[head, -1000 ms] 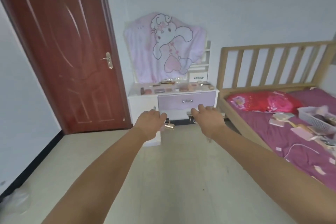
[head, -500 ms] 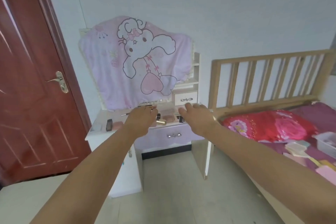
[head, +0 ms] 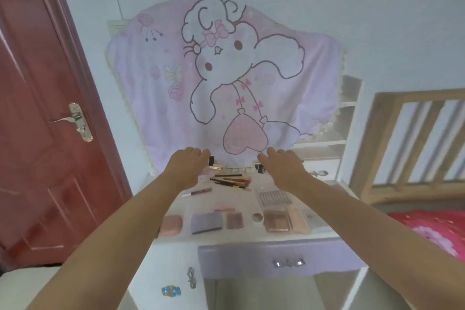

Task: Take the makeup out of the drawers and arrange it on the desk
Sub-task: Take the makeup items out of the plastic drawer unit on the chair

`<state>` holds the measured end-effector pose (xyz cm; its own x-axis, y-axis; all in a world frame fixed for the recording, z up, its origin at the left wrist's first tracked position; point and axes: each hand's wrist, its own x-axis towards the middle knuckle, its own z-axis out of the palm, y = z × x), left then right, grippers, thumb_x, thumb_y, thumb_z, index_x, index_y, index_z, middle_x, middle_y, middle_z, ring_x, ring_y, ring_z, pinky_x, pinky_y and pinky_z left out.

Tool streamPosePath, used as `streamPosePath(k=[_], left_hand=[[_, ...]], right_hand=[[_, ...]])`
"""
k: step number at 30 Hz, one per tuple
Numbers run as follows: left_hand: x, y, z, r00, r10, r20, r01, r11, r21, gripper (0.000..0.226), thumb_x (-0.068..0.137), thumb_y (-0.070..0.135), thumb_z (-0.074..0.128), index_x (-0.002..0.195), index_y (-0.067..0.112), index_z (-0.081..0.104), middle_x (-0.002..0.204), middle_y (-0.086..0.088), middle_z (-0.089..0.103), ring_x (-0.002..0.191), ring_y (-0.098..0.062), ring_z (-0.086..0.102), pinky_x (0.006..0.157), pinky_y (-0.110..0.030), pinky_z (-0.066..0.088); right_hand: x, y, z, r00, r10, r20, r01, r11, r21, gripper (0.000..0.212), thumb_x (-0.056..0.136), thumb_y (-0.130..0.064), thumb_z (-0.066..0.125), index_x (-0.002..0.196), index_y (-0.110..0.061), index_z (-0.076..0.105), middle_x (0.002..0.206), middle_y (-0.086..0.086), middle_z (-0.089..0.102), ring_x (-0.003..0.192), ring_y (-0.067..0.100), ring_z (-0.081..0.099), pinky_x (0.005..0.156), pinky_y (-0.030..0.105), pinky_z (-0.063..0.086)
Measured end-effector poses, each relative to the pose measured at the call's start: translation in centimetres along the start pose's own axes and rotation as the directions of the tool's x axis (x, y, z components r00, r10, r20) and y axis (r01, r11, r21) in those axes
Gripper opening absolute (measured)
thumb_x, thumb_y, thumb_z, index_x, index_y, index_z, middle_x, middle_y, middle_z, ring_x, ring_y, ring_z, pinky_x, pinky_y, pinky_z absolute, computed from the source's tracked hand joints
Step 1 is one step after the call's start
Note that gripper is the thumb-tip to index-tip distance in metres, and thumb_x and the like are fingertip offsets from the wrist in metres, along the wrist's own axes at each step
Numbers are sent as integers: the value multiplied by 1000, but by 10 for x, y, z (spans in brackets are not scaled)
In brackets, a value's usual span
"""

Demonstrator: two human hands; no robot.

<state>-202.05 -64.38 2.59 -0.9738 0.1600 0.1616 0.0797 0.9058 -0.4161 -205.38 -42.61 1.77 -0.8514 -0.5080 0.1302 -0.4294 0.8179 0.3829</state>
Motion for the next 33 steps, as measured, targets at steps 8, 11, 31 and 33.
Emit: streamPosePath(k=[8,11,31,33], left_hand=[[154,-67,115,995,5,98,1,998,-58,35,88,9,47,122,10,39,114,-5,55,102,-21,54,67,-25,34],[197,-59,161,981,70,183,-51,993,-103,35,88,7,45,122,10,39,115,-6,55,103,-20,54,73,-26,39],[312,-27,368,834,155,529,111,893,-436,50,85,12,57,133,11,39,126,-7,54,113,-26,54,86,-30,46],[315,-30,367,888,142,437,84,885,-459,55,75,25,71,124,10,51,118,-6,60,104,-23,60,83,-26,48]], right_hand=[[178,18,83,988,-39,149,38,999,9,44,86,1,43,128,-10,33,116,11,46,90,24,54,69,29,34],[232,11,121,968,-107,227,103,994,32,47,86,0,47,129,-10,32,116,11,45,93,25,54,69,29,33],[414,-65,333,842,-467,270,248,780,574,60,86,-9,52,141,-17,28,145,4,34,132,23,35,107,34,34],[412,-66,340,870,-441,219,233,761,605,56,89,-19,51,141,-17,29,146,3,34,135,21,32,111,33,26]])
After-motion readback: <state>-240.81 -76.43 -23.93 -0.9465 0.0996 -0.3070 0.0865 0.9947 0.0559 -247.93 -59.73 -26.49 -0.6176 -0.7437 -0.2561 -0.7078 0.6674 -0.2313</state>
